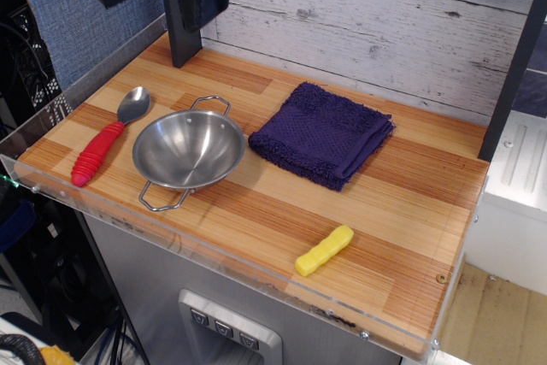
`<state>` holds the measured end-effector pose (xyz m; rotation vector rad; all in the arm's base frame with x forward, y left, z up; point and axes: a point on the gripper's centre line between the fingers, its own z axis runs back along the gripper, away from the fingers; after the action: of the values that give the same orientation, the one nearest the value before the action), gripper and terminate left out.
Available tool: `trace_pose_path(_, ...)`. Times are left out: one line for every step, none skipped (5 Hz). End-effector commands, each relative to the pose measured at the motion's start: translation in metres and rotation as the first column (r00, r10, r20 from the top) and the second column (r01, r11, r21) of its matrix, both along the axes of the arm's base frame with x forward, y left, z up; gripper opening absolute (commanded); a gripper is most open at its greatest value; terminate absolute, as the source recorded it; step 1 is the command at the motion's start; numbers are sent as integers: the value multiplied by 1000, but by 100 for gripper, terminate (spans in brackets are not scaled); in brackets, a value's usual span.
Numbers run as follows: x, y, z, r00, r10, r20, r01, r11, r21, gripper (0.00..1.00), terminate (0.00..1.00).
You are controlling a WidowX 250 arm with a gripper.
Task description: Put the yellow squash inside the colander.
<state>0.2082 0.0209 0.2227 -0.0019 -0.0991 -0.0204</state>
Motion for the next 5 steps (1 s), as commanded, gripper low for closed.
trace_pose_path(0, 0, 0, 1000, 0, 0, 0, 1000, 0, 100, 0)
trace_pose_path(-2, -19, -15, 998, -50, -28, 50, 999, -21, 100, 0)
trace_pose_path(-8, -35, -31, 993, -102, -64, 100, 994, -38, 100, 0)
trace_pose_path(-10, -45, -50, 988, -137, -66, 134, 990, -48, 100, 0)
trace_pose_path(-3, -54, -92, 990, -121, -69, 117, 991, -67, 100, 0)
